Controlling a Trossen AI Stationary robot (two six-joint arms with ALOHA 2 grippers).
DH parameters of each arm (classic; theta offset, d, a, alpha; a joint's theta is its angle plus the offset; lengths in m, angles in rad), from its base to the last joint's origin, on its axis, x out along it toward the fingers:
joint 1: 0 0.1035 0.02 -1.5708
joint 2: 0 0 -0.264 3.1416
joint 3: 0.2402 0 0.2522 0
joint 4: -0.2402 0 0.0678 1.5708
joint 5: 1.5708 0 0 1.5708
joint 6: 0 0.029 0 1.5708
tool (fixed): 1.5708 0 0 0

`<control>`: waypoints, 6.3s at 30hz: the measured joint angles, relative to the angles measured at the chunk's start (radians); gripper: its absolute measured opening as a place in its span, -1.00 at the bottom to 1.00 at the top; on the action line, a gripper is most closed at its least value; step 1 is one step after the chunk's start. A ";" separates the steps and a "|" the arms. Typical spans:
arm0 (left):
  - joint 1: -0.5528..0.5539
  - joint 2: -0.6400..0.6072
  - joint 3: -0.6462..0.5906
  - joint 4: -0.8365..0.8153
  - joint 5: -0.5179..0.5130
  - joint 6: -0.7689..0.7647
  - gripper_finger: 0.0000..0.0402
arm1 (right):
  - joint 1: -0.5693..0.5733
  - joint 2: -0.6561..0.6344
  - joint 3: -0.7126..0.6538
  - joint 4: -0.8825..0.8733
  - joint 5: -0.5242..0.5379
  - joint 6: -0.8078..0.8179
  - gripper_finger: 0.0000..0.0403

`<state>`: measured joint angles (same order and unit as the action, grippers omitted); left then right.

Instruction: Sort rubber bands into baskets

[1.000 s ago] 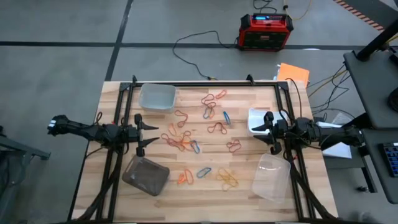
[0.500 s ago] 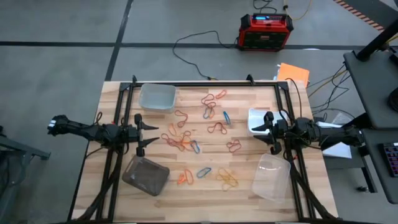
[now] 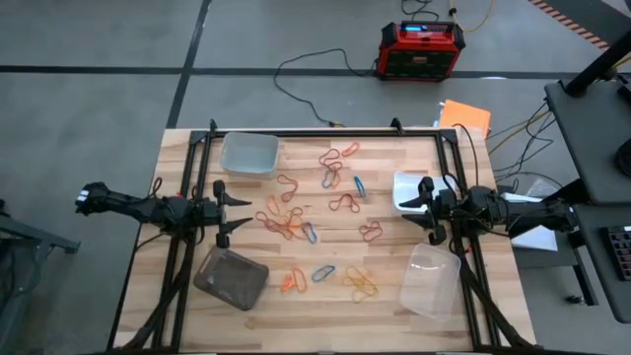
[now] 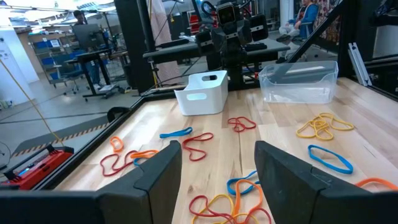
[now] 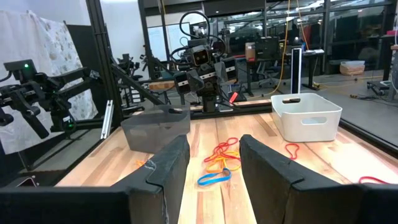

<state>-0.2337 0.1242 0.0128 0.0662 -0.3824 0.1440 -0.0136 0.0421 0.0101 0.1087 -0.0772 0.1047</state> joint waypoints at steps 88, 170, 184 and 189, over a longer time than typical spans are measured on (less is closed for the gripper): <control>0.000 0.659 0.537 -0.269 -0.129 -0.282 -0.07 | 0.066 1.357 0.992 -0.472 0.253 0.191 -0.31; 0.149 0.868 0.534 -0.074 0.000 0.058 -0.07 | -0.177 1.816 1.012 -0.224 0.123 -0.232 0.09; 0.149 0.868 0.534 -0.074 0.000 0.058 -0.07 | -0.194 1.818 1.009 -0.233 0.072 -0.211 -0.67; 0.149 0.868 0.534 -0.075 0.000 0.058 -0.07 | -0.196 1.818 1.009 -0.231 0.081 -0.232 -0.93</control>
<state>-0.0849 0.9920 0.5468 -0.0090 -0.3824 0.2016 -0.2096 1.8599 1.0191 -0.1222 0.0040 -0.1273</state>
